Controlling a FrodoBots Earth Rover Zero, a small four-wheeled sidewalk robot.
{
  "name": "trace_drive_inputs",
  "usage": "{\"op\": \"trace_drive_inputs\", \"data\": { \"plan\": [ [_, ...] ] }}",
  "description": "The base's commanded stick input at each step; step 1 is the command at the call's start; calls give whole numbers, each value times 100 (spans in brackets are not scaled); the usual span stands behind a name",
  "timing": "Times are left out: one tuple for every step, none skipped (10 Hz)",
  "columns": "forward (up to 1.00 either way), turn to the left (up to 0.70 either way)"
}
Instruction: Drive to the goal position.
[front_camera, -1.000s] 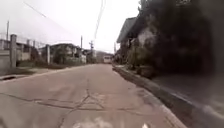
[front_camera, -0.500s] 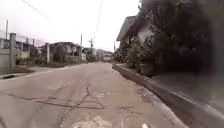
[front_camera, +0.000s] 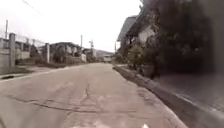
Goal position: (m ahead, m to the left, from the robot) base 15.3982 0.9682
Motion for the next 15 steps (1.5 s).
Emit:
{"op": "trace_drive_inputs", "data": {
  "plan": [
    [100,39],
    [100,16],
    [100,0],
    [100,0],
    [100,0],
    [100,0],
    [100,0],
    [100,0],
    [100,0],
    [100,0],
    [100,0],
    [100,0],
    [100,0],
    [100,0],
    [100,0]
  ]
}}
